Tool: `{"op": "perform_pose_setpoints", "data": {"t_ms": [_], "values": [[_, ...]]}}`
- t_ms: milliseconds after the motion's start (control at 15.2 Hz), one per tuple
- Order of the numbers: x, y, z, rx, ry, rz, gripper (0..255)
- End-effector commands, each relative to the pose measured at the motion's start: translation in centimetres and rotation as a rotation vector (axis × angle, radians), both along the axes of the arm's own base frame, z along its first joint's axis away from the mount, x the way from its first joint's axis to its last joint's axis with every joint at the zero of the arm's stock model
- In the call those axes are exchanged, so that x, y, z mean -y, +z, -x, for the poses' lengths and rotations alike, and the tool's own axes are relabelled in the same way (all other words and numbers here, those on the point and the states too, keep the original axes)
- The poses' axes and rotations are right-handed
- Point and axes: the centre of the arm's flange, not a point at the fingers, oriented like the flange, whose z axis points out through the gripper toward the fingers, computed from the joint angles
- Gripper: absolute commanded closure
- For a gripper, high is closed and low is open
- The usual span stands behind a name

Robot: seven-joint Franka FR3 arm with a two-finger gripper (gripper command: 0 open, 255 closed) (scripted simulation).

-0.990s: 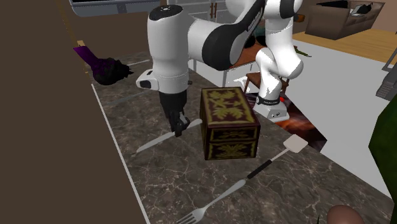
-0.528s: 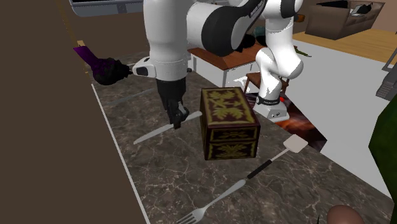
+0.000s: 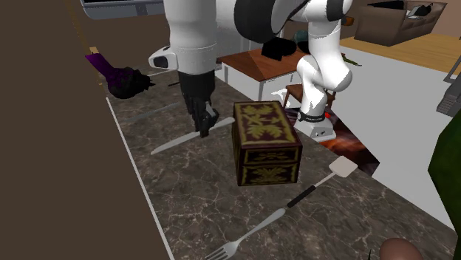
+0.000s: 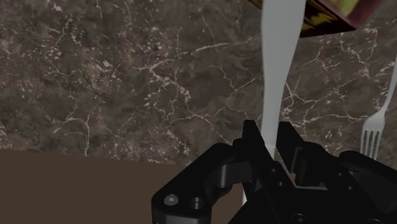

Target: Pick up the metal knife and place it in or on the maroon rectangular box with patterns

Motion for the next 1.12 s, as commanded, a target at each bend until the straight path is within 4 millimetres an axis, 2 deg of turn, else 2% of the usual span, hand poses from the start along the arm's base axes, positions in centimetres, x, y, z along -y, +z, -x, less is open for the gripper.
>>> {"op": "perform_pose_setpoints", "data": {"t_ms": [0,330,1056], "values": [[0.0,1.1,0.0,0.0,0.0,0.0,255],[0.0,3.7,0.0,0.0,0.0,0.0,255],[6.7,4.5,12.9,0.0,0.0,0.0,255]]}}
